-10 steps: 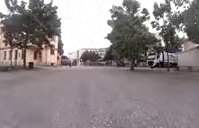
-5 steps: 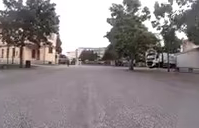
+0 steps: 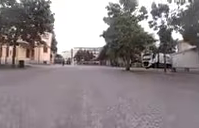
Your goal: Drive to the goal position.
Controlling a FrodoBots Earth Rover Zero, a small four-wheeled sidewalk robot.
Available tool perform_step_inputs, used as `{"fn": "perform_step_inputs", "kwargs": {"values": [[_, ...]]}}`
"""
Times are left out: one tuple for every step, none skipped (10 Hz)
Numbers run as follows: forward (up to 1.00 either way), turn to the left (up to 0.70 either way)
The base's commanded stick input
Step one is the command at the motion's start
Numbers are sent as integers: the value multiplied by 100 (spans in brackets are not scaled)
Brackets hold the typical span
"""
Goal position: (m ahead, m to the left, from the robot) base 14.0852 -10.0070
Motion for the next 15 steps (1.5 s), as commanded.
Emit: {"fn": "perform_step_inputs", "kwargs": {"values": [[60,0],[60,0],[60,0],[60,0],[60,0],[60,0],[60,0],[60,0],[60,0],[60,0],[60,0],[60,0],[60,0],[60,0],[60,0]]}}
